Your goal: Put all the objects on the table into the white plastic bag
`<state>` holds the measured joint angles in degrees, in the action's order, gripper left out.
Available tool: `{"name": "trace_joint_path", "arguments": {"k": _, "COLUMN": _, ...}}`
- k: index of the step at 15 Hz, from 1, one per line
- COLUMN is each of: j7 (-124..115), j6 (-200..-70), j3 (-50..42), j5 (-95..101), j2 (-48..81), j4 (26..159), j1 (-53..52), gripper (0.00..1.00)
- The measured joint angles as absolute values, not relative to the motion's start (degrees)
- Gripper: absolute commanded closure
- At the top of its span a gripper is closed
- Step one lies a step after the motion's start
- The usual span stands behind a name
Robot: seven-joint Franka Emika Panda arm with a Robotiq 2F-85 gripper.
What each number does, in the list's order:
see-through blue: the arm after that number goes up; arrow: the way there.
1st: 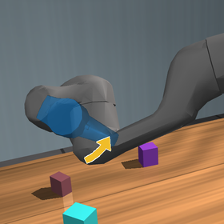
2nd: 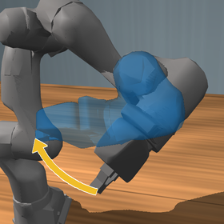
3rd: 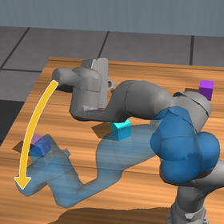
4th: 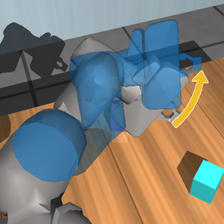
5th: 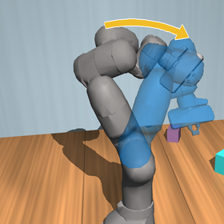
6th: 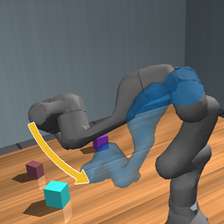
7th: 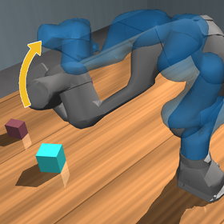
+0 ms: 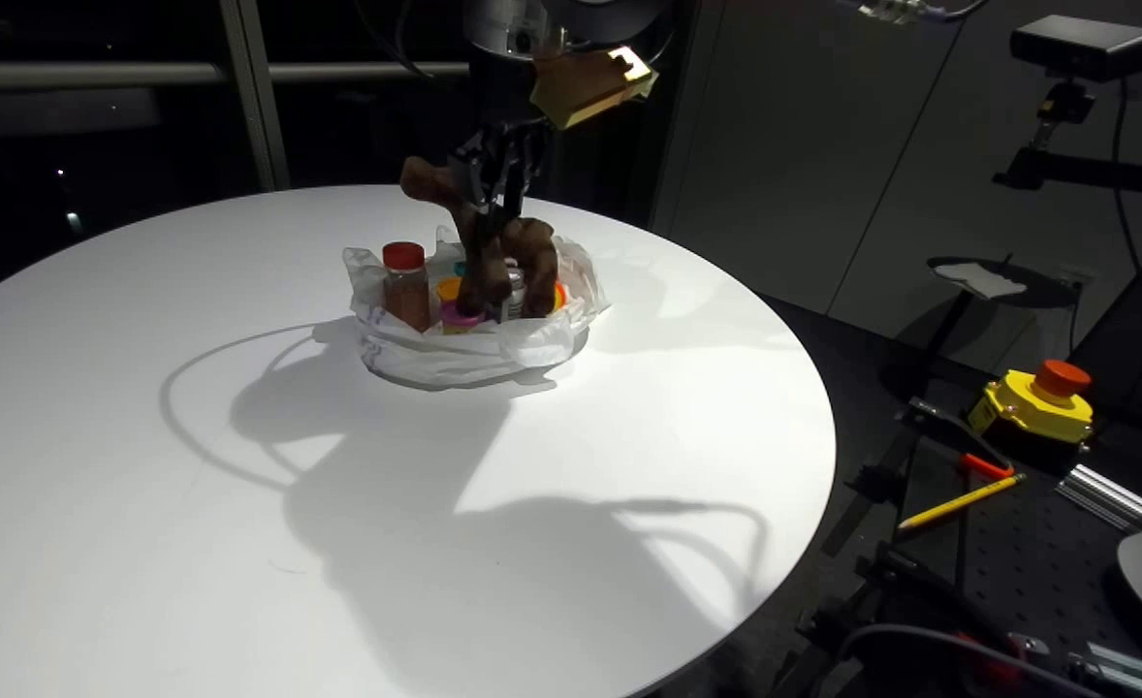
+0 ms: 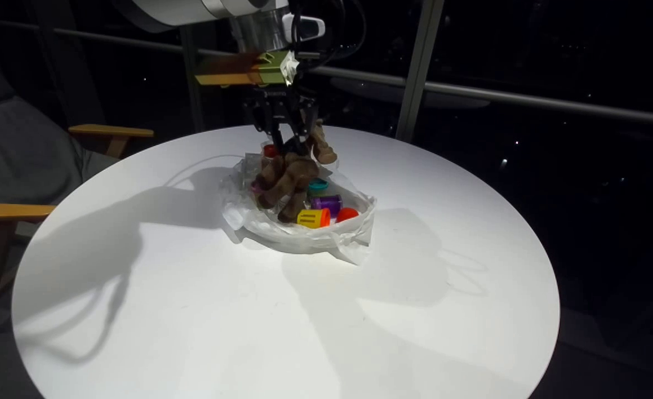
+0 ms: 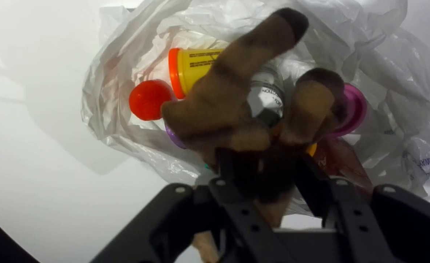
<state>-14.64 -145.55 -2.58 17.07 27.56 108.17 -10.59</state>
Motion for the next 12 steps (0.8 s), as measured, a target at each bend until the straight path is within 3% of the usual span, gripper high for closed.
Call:
{"name": "trace_joint_path", "arguments": {"k": 3, "j7": -14.63, "j6": -145.79, "j3": -2.61, "j5": 17.08, "j2": 27.53, "j4": 107.72, "j1": -10.61, "gripper": 0.01}}
{"name": "trace_joint_path", "arguments": {"k": 12, "j7": -24.01, "j6": -141.02, "j3": -3.62, "j5": 17.42, "j2": 24.01, "j4": 108.07, "j1": -13.66, "gripper": 0.0}}
